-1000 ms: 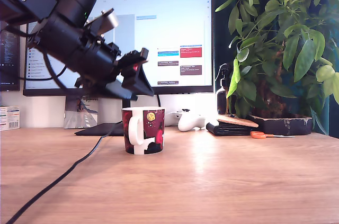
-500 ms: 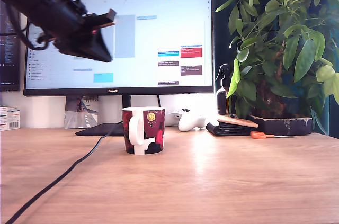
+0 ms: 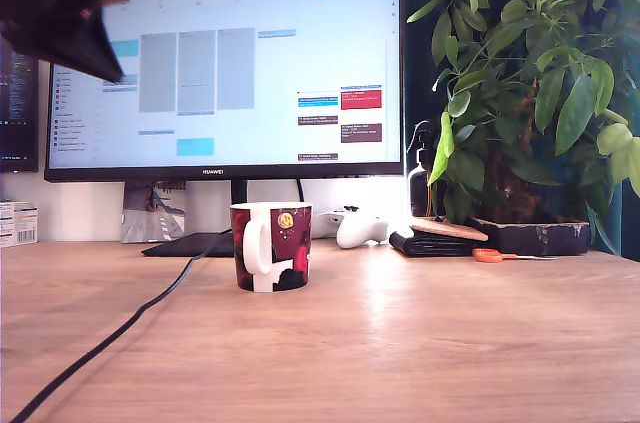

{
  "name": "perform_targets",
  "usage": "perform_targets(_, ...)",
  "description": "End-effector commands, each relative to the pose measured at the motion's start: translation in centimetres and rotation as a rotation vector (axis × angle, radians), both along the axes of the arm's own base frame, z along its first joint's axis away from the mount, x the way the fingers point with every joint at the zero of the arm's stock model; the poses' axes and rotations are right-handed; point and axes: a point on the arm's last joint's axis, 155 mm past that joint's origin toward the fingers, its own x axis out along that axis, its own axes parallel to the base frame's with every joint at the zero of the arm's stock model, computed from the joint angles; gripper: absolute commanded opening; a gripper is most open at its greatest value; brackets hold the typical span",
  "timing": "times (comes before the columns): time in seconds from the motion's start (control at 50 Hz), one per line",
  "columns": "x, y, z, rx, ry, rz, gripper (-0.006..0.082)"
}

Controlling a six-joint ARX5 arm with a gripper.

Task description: Pick the blue coffee capsule and place it inside the red coffee cup

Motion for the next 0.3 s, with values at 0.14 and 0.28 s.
perform_targets(0.14, -1.1, 1.9, 0.2, 0.033, 0.02, 0.028, -0.0019)
perform_targets(0.28, -1.5, 2.6, 0.9, 0.038, 0.004, 0.04, -0.0019)
